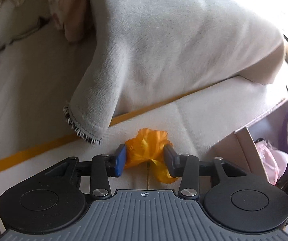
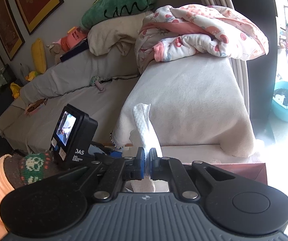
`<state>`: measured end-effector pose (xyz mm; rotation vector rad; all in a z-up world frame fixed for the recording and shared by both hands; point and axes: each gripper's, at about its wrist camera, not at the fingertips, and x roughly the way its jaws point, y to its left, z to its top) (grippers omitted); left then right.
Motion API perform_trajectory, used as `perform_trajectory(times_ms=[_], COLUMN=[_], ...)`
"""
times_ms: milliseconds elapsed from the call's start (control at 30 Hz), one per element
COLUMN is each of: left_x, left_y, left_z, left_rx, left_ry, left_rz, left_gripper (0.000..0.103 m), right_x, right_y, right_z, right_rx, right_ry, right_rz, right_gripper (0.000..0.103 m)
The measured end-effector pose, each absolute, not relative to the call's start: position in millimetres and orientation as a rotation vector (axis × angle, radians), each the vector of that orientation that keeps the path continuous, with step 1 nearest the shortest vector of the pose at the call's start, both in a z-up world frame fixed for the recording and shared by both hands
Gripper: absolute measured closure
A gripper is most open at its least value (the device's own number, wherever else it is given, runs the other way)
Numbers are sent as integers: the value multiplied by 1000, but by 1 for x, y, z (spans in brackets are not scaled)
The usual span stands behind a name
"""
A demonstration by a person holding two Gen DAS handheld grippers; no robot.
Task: Organize soft objects
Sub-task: 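Hold the tissue in the right tool while the left tool grasps the orange fabric flower, then carry the tissue and flower over the pink box and open the right tool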
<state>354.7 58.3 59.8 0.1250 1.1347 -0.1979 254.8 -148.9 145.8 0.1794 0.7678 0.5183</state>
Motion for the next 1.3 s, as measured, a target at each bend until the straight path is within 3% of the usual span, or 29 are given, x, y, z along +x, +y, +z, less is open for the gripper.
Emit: perform_trajectory(times_ms=[133,167,200,367,600,867,1067,1300], left_x=[360,360,361,335,258,175,180,226], left_y=[60,62,64,88,136,129,44,-25], left_z=[61,62,64,100,203,285,241,105], left_rx=[123,112,89,-22,-45,-183,-231,-343], left_ry=[1141,1136,1136,1042,795,616,671,834], left_rz=[-184,-188,-186,-253,-245,-409,-585,-602], left_gripper=[60,77,83,83,83,83,83,80], right_x=[252,251,250,237,208,154,127,144], right_y=[-148,-147,-146,-130,-99,-120,-175,-229], right_z=[151,153,156,174,219,287,289,207], right_rx=[182,183,183,154,113,115,137,214], right_ry=[760,757,757,740,658,494,438,552], right_rz=[508,508,507,504,532,574,508,380], right_gripper=[98,98,98,98,98,98,98,98])
